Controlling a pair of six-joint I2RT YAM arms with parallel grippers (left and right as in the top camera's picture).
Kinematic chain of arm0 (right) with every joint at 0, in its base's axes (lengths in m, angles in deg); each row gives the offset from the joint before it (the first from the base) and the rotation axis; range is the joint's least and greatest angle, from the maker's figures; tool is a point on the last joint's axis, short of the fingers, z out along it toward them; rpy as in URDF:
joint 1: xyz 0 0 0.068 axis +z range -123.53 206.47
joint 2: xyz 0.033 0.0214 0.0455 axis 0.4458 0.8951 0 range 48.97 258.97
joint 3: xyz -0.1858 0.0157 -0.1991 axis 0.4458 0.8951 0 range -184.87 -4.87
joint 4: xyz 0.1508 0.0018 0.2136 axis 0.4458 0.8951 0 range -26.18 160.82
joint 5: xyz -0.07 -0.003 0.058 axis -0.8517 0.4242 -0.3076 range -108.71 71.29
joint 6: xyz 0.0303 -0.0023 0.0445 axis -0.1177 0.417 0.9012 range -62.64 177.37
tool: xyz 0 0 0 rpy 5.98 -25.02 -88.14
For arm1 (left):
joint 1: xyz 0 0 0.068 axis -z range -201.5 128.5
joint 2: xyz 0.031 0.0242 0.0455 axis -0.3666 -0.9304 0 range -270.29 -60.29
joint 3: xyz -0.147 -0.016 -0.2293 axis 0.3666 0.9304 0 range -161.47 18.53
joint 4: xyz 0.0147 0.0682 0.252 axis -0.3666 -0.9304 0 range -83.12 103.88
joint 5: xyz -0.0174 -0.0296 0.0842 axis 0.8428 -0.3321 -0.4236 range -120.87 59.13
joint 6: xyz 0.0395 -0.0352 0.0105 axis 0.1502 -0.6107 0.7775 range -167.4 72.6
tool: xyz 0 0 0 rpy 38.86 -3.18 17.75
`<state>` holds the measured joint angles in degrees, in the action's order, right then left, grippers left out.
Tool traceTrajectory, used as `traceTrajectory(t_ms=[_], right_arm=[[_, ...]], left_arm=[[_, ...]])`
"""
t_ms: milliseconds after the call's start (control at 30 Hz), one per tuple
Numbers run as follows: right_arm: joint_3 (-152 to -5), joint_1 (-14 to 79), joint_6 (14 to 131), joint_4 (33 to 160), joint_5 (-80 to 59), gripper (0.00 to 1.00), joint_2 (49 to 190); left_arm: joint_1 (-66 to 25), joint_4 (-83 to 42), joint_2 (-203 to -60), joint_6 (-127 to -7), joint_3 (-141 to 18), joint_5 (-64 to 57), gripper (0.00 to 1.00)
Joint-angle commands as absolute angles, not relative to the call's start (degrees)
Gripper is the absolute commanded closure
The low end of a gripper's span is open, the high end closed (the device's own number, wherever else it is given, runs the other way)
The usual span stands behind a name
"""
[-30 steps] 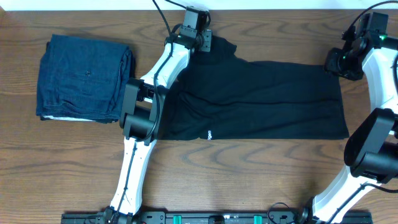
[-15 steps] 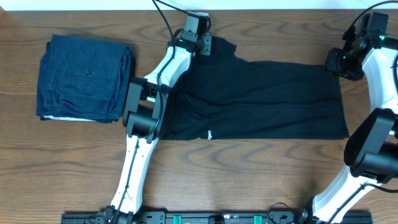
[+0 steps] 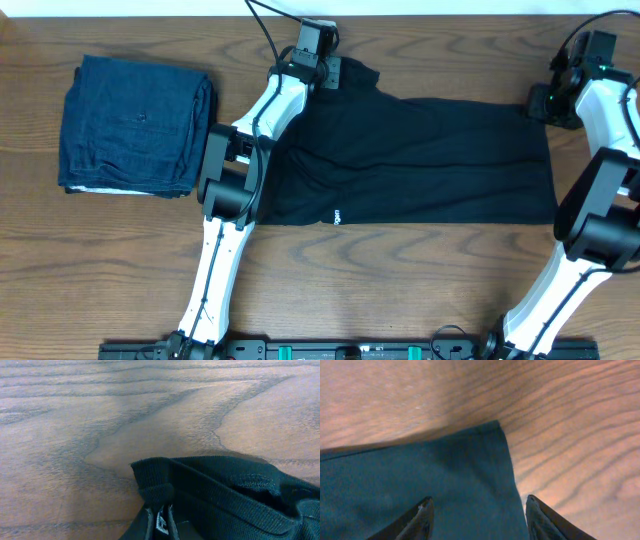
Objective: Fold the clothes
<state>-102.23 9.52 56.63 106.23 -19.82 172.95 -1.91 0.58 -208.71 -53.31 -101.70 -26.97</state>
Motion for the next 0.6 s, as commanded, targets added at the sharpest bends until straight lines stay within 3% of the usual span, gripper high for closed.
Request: traceTrajectory(t_ms=[0, 567], right_arm=[[-102.21, 9.17, 51.96, 103.98, -19.73, 0.43, 174.98], [-102.21, 9.17, 51.26, 97.68, -14.81, 0.5, 181.1]], left_arm=[[-2.19, 0.07, -208.88, -52.98, -101.72, -27.03, 0.9], [-2.19, -0.01, -208.88, -53.01, -101.72, -27.03, 0.92]])
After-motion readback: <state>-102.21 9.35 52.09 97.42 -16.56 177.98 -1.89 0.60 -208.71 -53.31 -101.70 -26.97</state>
